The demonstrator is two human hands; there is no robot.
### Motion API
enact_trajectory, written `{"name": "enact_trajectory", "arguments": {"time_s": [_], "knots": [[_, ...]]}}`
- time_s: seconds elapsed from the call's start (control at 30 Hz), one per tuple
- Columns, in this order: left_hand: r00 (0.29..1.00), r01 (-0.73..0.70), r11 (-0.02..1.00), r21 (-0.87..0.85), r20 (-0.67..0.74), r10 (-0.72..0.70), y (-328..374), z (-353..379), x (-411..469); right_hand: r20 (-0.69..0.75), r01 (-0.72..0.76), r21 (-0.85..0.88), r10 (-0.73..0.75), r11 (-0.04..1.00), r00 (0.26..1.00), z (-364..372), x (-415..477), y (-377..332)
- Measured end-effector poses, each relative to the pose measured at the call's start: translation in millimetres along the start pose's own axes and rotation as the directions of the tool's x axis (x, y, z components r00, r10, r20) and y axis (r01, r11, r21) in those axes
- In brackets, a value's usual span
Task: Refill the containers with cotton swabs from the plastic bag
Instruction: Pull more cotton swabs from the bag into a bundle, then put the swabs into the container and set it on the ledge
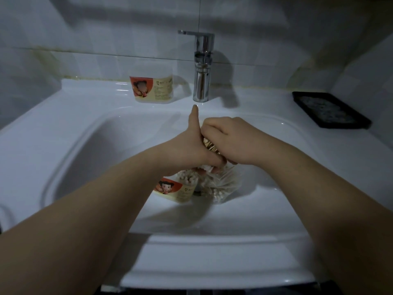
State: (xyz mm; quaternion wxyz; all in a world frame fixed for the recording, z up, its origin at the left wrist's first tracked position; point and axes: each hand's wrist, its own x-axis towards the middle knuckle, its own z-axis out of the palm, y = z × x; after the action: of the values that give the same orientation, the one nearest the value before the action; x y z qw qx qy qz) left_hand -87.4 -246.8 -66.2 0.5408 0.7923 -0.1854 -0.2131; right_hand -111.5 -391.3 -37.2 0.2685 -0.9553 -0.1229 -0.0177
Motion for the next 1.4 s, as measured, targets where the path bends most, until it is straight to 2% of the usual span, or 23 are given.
{"name": "enact_trajectory", "arguments": {"time_s": [0.13, 0.23, 0.3, 0.4, 0.47, 0.6, 0.77, 0.93, 1.0, 1.1, 1.27, 1.4], "knots": [[0.999, -0.022, 0.987, -0.157, 0.040, 0.028, 1.7, -3.2, 0.4, -0.118, 0.032, 0.063, -0.024, 0.998, 0.993, -1.2, -0.2, 1.1], [0.994, -0.004, 0.903, -0.430, 0.095, 0.049, 4.8, -10.4, 0.0, -0.221, -0.042, 0.299, 0.112, 0.953, 0.969, -5.3, 2.0, 8.1], [0.999, 0.034, 0.833, -0.552, 0.037, -0.017, 6.9, -12.6, 1.1, -0.278, -0.066, 0.409, 0.193, 0.910, 0.941, -6.5, 4.0, 13.5], [0.977, -0.037, 0.725, -0.688, -0.178, -0.119, 6.5, -12.2, 7.6, -0.320, -0.049, 0.375, 0.179, 0.926, 0.930, -1.3, 7.0, 15.9], [0.960, -0.085, 0.648, -0.757, -0.237, -0.151, 8.2, -9.6, 8.3, -0.309, -0.023, 0.357, 0.142, 0.934, 0.940, 5.3, 8.1, 11.9], [0.969, -0.045, 0.613, -0.789, -0.184, -0.166, 11.8, 0.2, 5.9, -0.268, 0.007, 0.369, 0.099, 0.929, 0.958, 15.8, 8.4, 1.3], [0.970, 0.005, 0.590, -0.807, -0.141, -0.200, 11.1, 6.8, 1.7, -0.227, -0.040, 0.439, 0.154, 0.898, 0.962, 22.8, 9.7, -5.9], [0.951, -0.078, 0.527, -0.846, -0.222, -0.216, 14.8, 1.3, -0.3, -0.275, 0.056, 0.417, 0.067, 0.907, 0.959, 24.4, 6.8, -11.5], [0.947, -0.088, 0.504, -0.859, -0.229, -0.224, 16.6, -2.7, -2.7, -0.311, 0.068, 0.437, 0.079, 0.897, 0.947, 26.3, 4.6, -15.5], [0.934, -0.063, 0.535, -0.842, -0.239, -0.266, 21.4, -7.0, -5.8, -0.346, 0.019, 0.466, 0.163, 0.885, 0.924, 28.9, 4.2, -19.0], [0.827, -0.040, 0.589, -0.807, -0.358, -0.433, 27.3, -32.9, -9.7, -0.366, -0.024, 0.425, 0.196, 0.905, 0.910, 24.9, 2.0, -18.4], [0.808, 0.011, 0.669, -0.743, -0.387, -0.444, 20.1, -67.9, -22.3, -0.324, -0.054, 0.402, 0.197, 0.914, 0.925, 24.1, 6.5, -24.5]]}}
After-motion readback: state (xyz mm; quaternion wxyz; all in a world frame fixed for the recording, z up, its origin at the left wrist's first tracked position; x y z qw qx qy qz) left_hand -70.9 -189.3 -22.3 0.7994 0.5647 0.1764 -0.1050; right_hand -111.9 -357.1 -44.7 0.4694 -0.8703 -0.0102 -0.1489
